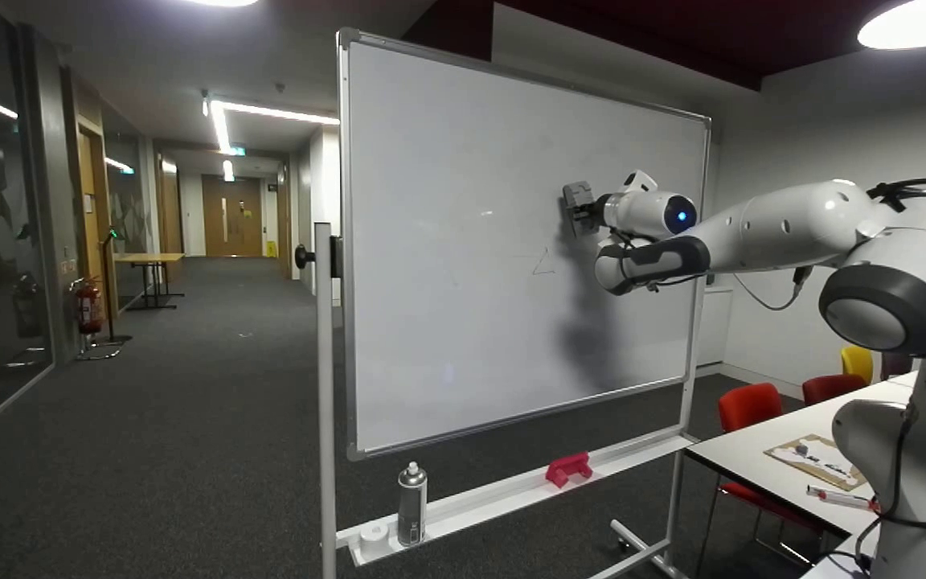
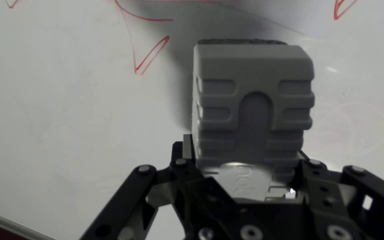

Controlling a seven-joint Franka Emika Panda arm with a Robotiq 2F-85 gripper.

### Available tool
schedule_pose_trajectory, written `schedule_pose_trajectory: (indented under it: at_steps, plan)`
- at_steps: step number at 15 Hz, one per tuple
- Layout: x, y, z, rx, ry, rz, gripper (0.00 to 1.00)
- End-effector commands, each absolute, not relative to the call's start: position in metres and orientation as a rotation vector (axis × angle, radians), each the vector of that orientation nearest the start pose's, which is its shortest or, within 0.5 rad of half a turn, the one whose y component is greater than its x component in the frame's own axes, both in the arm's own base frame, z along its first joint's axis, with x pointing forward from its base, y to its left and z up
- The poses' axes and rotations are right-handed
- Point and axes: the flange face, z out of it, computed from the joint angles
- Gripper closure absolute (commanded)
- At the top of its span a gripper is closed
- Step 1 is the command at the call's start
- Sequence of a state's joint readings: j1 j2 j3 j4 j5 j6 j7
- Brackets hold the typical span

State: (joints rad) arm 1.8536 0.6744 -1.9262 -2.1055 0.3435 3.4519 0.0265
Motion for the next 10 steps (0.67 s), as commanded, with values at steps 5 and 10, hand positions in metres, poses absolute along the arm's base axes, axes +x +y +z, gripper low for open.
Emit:
schedule_pose_trajectory:
  at_steps: [5,10]
  plan:
    - [0.5178,0.0939,0.6997,-2.338,0.037,-2.555,0.65]
    - [0.5182,0.0935,0.6965,-2.343,0.043,-2.545,0.65]
